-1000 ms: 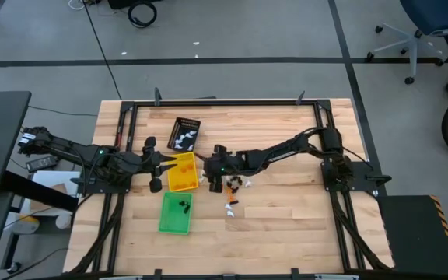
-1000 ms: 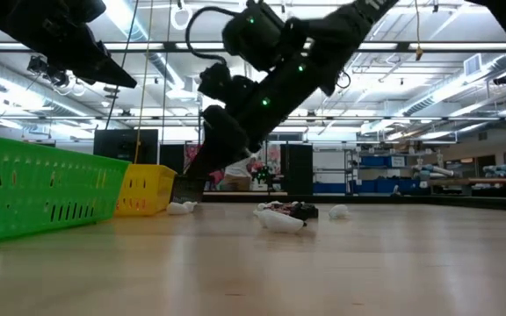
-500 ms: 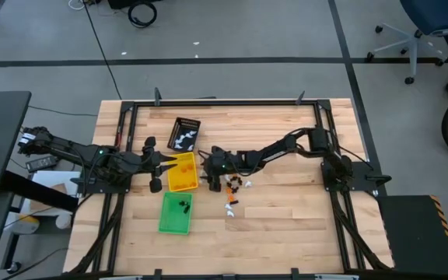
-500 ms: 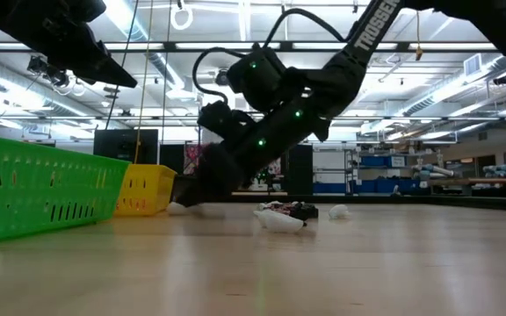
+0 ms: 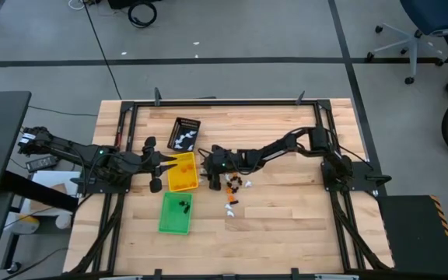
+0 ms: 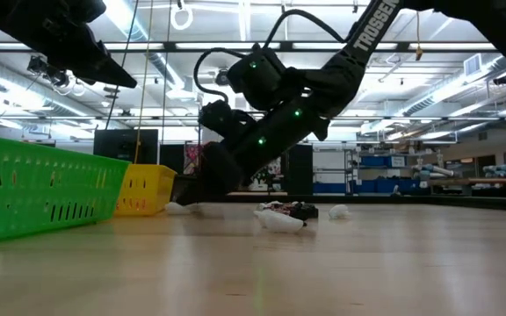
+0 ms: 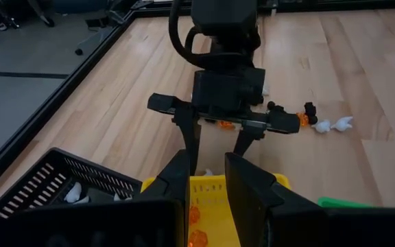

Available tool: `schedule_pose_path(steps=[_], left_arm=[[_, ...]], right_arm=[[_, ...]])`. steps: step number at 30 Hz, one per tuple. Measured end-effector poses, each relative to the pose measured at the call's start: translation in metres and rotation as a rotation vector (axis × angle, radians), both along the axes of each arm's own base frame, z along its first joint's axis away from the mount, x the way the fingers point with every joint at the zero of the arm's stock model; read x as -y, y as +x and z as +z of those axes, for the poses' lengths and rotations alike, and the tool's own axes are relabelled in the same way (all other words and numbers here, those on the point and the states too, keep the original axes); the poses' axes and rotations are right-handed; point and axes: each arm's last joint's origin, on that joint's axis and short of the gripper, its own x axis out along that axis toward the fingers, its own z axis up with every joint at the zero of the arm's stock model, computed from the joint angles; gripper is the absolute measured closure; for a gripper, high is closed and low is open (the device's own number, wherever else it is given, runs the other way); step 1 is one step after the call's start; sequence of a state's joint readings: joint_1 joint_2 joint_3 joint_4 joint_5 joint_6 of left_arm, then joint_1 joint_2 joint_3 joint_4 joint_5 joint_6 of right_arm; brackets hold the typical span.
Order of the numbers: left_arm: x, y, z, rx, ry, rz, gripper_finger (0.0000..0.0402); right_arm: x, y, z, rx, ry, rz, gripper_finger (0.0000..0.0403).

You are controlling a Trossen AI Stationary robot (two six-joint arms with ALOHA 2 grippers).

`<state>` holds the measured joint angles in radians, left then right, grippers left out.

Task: Sort Halloween decoration
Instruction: Put the white ghost plush toy into the black basket

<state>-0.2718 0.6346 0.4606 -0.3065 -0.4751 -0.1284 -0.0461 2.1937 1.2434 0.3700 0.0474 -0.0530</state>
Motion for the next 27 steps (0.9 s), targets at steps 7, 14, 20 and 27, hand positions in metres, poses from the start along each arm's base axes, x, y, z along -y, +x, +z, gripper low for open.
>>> schedule_pose_path(steps=[7, 14, 20, 27], left_arm=[[0.000, 0.000, 0.000, 0.000, 0.000, 0.000, 0.0333], [0.000, 0.000, 0.000, 0.000, -0.006, 0.003, 0.0333], [0.000, 0.000, -0.001, -0.004, -0.005, 0.003, 0.0333], [0.000, 0.000, -0.001, -0.007, -0.009, 0.005, 0.0333]], right_arm=[[0.005, -0.001, -0.006, -0.020, 0.015, 0.008, 0.0224], [0.003, 0.001, -0.016, -0.024, 0.049, 0.011, 0.0268], [0.003, -0.001, -0.012, -0.037, 0.048, 0.010, 0.0300], [0.004, -0.008, 0.000, -0.104, 0.017, -0.022, 0.0344]])
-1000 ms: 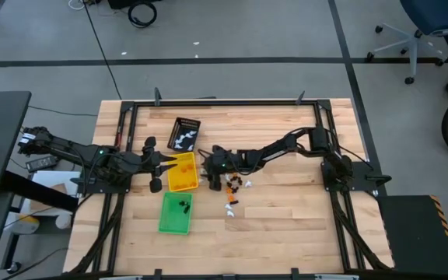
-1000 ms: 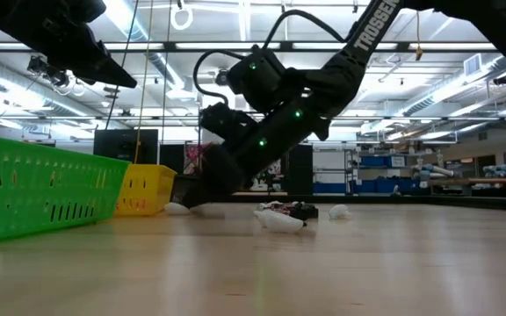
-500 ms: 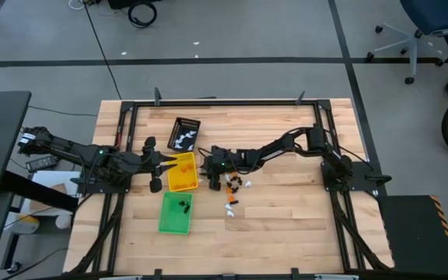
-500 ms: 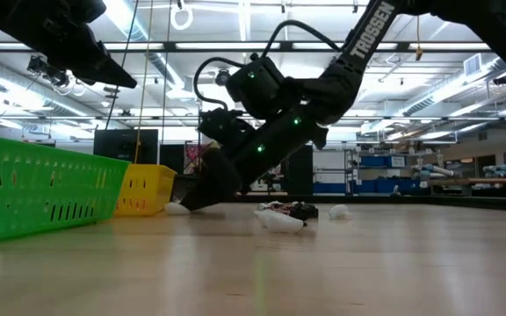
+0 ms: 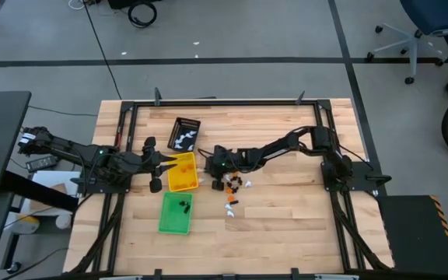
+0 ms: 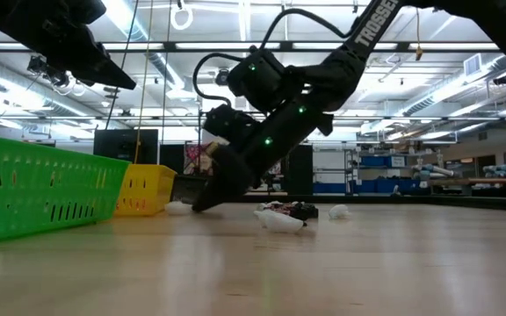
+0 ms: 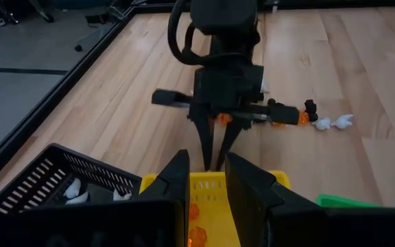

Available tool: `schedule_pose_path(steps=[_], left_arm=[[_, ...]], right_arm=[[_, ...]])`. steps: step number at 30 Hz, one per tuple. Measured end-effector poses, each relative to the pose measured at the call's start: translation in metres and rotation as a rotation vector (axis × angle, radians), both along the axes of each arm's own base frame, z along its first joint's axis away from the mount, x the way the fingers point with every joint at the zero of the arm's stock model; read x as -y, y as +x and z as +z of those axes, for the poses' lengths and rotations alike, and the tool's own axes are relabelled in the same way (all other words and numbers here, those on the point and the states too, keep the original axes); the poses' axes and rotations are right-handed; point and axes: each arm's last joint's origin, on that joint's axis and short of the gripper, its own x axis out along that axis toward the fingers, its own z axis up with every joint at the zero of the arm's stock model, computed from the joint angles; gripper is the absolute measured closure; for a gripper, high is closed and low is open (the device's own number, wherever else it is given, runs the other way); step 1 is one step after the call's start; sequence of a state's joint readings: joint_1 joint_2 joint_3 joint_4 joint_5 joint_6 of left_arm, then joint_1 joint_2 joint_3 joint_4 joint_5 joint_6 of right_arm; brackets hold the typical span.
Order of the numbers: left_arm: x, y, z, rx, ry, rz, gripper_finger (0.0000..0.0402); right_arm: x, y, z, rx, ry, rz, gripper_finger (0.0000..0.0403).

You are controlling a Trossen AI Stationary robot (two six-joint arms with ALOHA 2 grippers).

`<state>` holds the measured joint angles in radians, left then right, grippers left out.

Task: Sort Halloween decoration
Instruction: Put the white ghost plush toy into the black basket

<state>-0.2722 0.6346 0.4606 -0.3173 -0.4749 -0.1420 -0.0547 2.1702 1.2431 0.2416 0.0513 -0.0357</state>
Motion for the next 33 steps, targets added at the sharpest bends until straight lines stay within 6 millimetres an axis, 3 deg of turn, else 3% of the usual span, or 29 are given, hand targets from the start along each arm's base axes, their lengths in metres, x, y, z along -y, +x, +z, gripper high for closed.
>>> schedule_pose_path(steps=[5, 9, 21, 33], left_arm=[[0.000, 0.000, 0.000, -0.001, -0.001, 0.000, 0.0333], [0.000, 0.000, 0.000, -0.001, -0.002, 0.001, 0.0333], [0.000, 0.000, 0.000, 0.000, -0.004, 0.002, 0.0333], [0.000, 0.000, 0.000, 0.000, -0.004, 0.001, 0.0333]], right_arm=[[-0.001, -0.002, 0.003, -0.019, -0.018, 0.005, 0.0376], [-0.002, -0.002, 0.002, -0.024, -0.013, 0.007, 0.0377], [-0.016, 0.003, 0.008, 0.050, -0.052, -0.009, 0.0245], [-0.001, 0.009, 0.010, 0.154, -0.010, 0.019, 0.0237]])
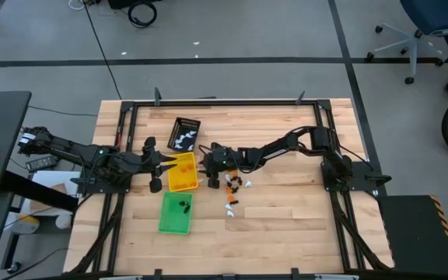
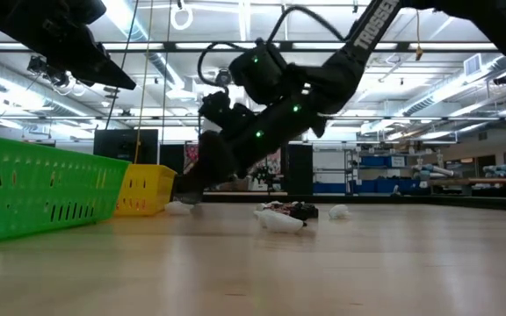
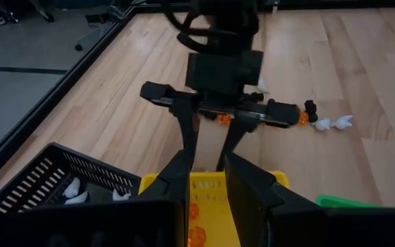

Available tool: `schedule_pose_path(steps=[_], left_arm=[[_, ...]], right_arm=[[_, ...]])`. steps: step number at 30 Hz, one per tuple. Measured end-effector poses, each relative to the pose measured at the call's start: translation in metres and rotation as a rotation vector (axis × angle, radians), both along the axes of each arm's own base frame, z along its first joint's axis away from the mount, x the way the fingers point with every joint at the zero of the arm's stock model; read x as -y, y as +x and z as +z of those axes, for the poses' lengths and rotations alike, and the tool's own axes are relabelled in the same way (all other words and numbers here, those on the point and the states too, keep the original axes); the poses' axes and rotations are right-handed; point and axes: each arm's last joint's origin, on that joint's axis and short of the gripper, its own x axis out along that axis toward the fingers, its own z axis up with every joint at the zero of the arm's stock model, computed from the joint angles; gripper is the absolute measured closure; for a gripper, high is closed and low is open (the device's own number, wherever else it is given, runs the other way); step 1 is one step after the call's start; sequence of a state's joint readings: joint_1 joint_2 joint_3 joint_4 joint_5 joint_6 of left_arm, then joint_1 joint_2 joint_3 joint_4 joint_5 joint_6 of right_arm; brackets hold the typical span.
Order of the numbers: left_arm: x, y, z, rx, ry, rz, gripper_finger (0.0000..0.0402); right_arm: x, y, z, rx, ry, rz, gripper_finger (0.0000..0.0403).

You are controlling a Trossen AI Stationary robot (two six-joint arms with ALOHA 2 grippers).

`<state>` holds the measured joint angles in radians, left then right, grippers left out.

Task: Sort Halloween decoration
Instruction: Put the white ghost plush toy into the black basket

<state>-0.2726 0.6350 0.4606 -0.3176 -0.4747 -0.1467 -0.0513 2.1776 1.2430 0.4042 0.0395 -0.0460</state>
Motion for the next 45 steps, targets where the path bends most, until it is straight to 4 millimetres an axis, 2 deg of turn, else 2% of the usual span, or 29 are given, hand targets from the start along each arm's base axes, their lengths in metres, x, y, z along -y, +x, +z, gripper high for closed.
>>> schedule_pose_path(steps=[4, 6, 14, 23, 27, 36, 45], left_arm=[[0.000, 0.000, 0.000, 0.004, -0.001, 0.000, 0.0333], [0.000, 0.000, 0.000, 0.003, 0.000, 0.000, 0.0333], [0.000, 0.000, 0.000, 0.003, 0.000, -0.001, 0.0333], [0.000, 0.000, 0.000, -0.001, 0.001, 0.000, 0.0333], [0.000, 0.000, 0.000, -0.001, 0.001, 0.000, 0.0333], [0.000, 0.000, 0.000, -0.002, 0.001, 0.000, 0.0333], [0.000, 0.000, 0.000, -0.001, 0.001, 0.000, 0.0333]], right_arm=[[0.002, 0.002, -0.024, -0.022, 0.016, 0.009, 0.0238], [0.002, 0.003, -0.029, -0.011, 0.018, 0.006, 0.0238], [0.002, 0.004, -0.032, -0.015, 0.024, -0.003, 0.0247], [0.001, 0.002, -0.034, -0.049, 0.021, -0.001, 0.0336], [0.002, -0.001, -0.027, -0.095, 0.010, 0.004, 0.0359], [0.004, -0.014, -0.003, -0.196, -0.043, -0.034, 0.0352], [0.004, -0.017, 0.016, -0.193, -0.071, -0.056, 0.0352]])
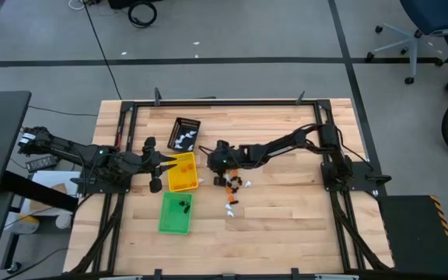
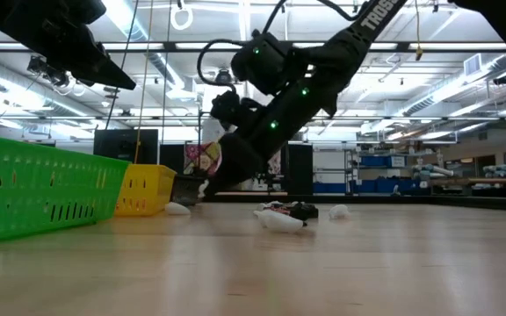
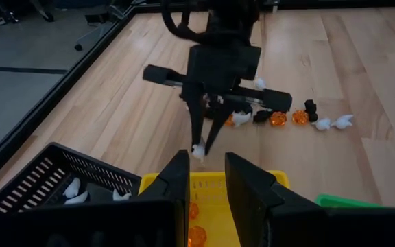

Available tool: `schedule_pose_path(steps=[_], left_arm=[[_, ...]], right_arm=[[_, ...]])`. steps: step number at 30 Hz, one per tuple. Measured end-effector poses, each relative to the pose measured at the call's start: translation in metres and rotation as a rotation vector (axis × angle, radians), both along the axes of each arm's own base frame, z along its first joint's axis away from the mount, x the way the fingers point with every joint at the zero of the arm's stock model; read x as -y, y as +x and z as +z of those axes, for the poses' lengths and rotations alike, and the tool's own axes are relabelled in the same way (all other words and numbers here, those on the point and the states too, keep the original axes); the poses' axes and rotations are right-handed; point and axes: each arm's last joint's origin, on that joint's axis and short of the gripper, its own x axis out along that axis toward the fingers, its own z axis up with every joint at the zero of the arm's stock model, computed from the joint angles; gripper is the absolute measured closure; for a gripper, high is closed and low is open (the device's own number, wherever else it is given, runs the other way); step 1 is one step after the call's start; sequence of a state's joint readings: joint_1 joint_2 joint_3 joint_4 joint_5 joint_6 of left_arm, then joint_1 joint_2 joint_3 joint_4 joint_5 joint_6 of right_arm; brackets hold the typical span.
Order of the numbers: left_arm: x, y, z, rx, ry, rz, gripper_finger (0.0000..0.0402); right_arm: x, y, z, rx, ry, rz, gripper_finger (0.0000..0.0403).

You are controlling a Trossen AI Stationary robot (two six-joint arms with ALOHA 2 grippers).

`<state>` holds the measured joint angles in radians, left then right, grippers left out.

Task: Sort Halloween decoration
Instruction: Put the white ghost plush toy into the black basket

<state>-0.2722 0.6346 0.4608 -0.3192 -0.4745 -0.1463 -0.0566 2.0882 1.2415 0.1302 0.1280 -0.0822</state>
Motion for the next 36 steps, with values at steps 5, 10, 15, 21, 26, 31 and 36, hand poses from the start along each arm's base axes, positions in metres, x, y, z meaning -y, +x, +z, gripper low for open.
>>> schedule_pose_path(steps=[5, 10, 15, 21, 26, 31, 36], left_arm=[[0.000, 0.000, 0.000, 0.001, 0.000, 0.000, 0.0333], [0.000, 0.001, 0.001, 0.018, -0.005, 0.000, 0.0333], [0.000, 0.001, 0.002, 0.023, -0.006, 0.000, 0.0333], [0.001, 0.002, 0.004, 0.048, -0.002, -0.004, 0.0333], [0.001, 0.003, 0.007, 0.072, 0.024, -0.019, 0.0333], [0.001, 0.005, 0.011, 0.102, 0.054, -0.033, 0.0333], [0.001, 0.006, 0.016, 0.138, 0.103, -0.040, 0.0333]], right_arm=[[0.008, 0.004, 0.016, 0.051, -0.056, -0.075, 0.0351], [0.020, 0.017, 0.035, 0.171, -0.094, -0.115, 0.0351], [0.034, 0.021, 0.047, 0.291, -0.110, -0.121, 0.0351], [0.049, 0.023, 0.055, 0.391, -0.104, -0.155, 0.0347], [0.059, 0.023, 0.063, 0.480, -0.089, -0.147, 0.0338], [0.066, 0.023, 0.067, 0.530, -0.064, -0.157, 0.0333], [0.058, 0.043, 0.049, 0.511, -0.040, -0.149, 0.0332]])
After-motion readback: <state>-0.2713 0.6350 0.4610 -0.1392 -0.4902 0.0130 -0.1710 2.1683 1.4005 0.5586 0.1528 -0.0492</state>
